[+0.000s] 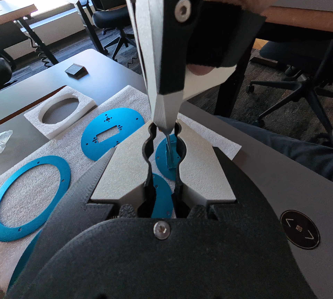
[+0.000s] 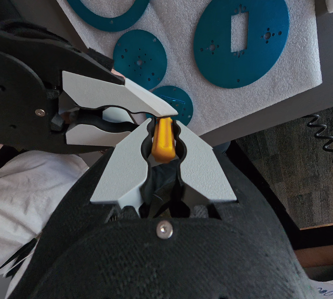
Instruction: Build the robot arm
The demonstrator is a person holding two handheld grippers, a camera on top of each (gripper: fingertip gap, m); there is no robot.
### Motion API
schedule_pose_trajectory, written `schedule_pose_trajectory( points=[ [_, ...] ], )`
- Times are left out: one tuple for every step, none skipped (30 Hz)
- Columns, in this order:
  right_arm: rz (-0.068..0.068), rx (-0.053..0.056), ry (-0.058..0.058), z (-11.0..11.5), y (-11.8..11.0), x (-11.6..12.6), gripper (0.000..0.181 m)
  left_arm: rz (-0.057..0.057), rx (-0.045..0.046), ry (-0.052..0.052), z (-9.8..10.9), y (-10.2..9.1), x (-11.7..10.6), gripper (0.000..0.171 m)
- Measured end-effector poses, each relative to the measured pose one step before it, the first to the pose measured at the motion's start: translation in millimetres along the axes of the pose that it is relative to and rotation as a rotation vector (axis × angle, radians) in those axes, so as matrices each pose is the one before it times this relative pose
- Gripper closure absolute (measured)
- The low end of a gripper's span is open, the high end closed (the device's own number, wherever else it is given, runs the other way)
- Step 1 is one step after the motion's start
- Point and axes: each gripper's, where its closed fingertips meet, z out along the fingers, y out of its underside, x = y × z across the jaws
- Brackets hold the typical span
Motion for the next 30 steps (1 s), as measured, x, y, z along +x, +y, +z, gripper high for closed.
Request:
schedule_pose_trajectory(
  points=[
    [0.0185, -0.0067, 0.0007, 0.06, 0.03, 0.11, 0.163, -0.0097, -0.00874, -0.0174, 0.25, 1.12, -1.18, 0.148],
    [0.0181, -0.0035, 0.0000, 0.05, -0.42, 0.29, 0.163, -0.0158, 0.00407, -0.0136, 0.25, -0.21, -0.88, 0.144],
    [0.0175, -0.0028, 0.0004, 0.21, -0.49, 0.16, 0.163, -0.0193, 0.01295, -0.0078, 0.00, -0.85, -0.29, 0.146],
    [0.0170, -0.0032, 0.0010, 0.05, -0.14, 0.13, 0.162, -0.0188, 0.01674, -0.0061, -0.22, -1.01, -0.19, 0.149],
    [0.0085, -0.0042, 0.0025, -0.05, 0.25, -0.25, 0.163, -0.0156, 0.01725, -0.0037, -0.39, -1.07, 0.13, 0.152],
    [-0.0041, -0.0037, 0.0044, 0.11, 0.02, -0.51, 0.163, -0.0117, 0.01203, -0.0033, -0.16, -0.37, 0.00, 0.156],
    [-0.0140, -0.0010, 0.0084, 0.03, -0.06, -0.39, 0.162, -0.0079, 0.00863, -0.0008, -0.14, 0.01, 0.06, 0.156],
    [-0.0117, -0.0009, 0.0106, 0.04, 0.38, 0.13, 0.162, -0.0068, 0.00773, 0.0026, -0.14, -0.11, 0.43, 0.156],
    [-0.0101, -0.0057, 0.0085, 0.15, 1.20, 0.08, 0.162, -0.0034, 0.00646, 0.0049, -0.03, -0.02, 0.86, 0.157],
    [-0.0166, -0.0103, 0.0017, 0.85, 1.66, -0.68, 0.163, 0.0041, 0.00566, 0.0059, -0.44, 0.07, 0.84, 0.157],
    [-0.0222, -0.0035, -0.0047, 1.47, 0.35, -1.41, 0.162, 0.0054, 0.00489, 0.0044, -0.91, 0.30, 0.43, 0.156],
    [-0.0144, 0.0076, -0.0127, 0.91, -1.42, -1.97, 0.162, 0.0005, 0.00278, 0.0033, -1.14, 0.24, -0.16, 0.157],
    [-0.0019, 0.0044, -0.0150, 0.60, -0.83, -1.75, 0.160, -0.0027, -0.00016, 0.0045, -1.05, 0.27, -0.24, 0.157],
    [-0.0054, 0.0059, -0.0087, -0.04, -1.43, -0.75, 0.160, -0.0026, -0.00341, 0.0029, -0.56, 0.20, -0.55, 0.157],
    [-0.0134, 0.0024, -0.0023, 0.21, -1.20, 0.08, 0.160, -0.0007, -0.00601, -0.0013, -0.13, 0.26, -0.82, 0.157],
    [-0.0071, 0.0035, -0.0004, 0.08, -0.97, 0.62, 0.160, 0.0017, -0.00593, -0.0039, 0.17, 0.14, -0.96, 0.156],
    [-0.0016, 0.0016, -0.0053, -0.11, -0.73, 0.36, 0.160, 0.0002, -0.00298, -0.0029, 0.18, 0.11, -0.96, 0.157],
    [-0.0051, 0.0048, -0.0070, 0.30, -0.92, 0.16, 0.160, -0.0049, 0.00131, -0.0014, 0.10, 0.07, -0.83, 0.156],
    [-0.0038, 0.0070, -0.0092, 0.20, -0.88, -0.27, 0.160, -0.0062, 0.00487, 0.0006, -0.11, 0.03, -0.55, 0.156],
    [-0.0033, 0.0022, -0.0064, -0.09, -0.31, -0.32, 0.159, -0.0040, 0.00541, 0.0003, -0.18, -0.05, -0.18, 0.157],
    [-0.0160, 0.0006, 0.0019, 0.00, -0.31, 0.11, 0.160, 0.0006, 0.00186, -0.0019, 0.00, -0.02, -0.08, 0.156],
    [-0.0183, 0.0010, 0.0057, -0.16, -0.02, 0.09, 0.160, 0.0067, -0.00107, -0.0011, 0.10, 0.07, 0.21, 0.156],
    [-0.0066, -0.0050, 0.0030, -0.30, 0.94, 0.00, 0.160, 0.0106, -0.00255, 0.0018, 0.24, -0.03, 0.74, 0.156],
    [-0.0101, -0.0069, 0.0014, -0.15, 0.66, -0.15, 0.160, 0.0114, -0.00456, 0.0016, -0.10, 0.10, 0.50, 0.156],
    [-0.0204, 0.0003, 0.0022, -0.07, -0.37, -0.35, 0.160, 0.0095, -0.00442, 0.0006, -0.29, 0.25, 0.17, 0.156],
    [-0.0138, -0.0004, -0.0023, 0.28, 0.07, -0.68, 0.160, 0.0076, -0.00189, 0.0021, -0.37, 0.30, 0.34, 0.156],
    [0.0065, -0.0009, -0.0094, 0.11, 0.23, -0.50, 0.160, 0.0037, -0.00077, 0.0024, -0.36, 0.30, 0.18, 0.156],
    [0.0018, -0.0007, -0.0095, -0.01, -0.15, -0.46, 0.159, 0.0000, -0.00300, 0.0012, -0.25, 0.13, -0.07, 0.156],
    [-0.0088, 0.0007, -0.0036, -0.14, -0.26, 0.14, 0.159, 0.0038, -0.00496, -0.0022, 0.06, 0.02, -0.39, 0.156],
    [0.0027, 0.0017, -0.0018, -0.16, -0.42, 0.56, 0.159, 0.0091, -0.00510, -0.0074, 0.19, 0.15, -0.98, 0.155]
  ],
)
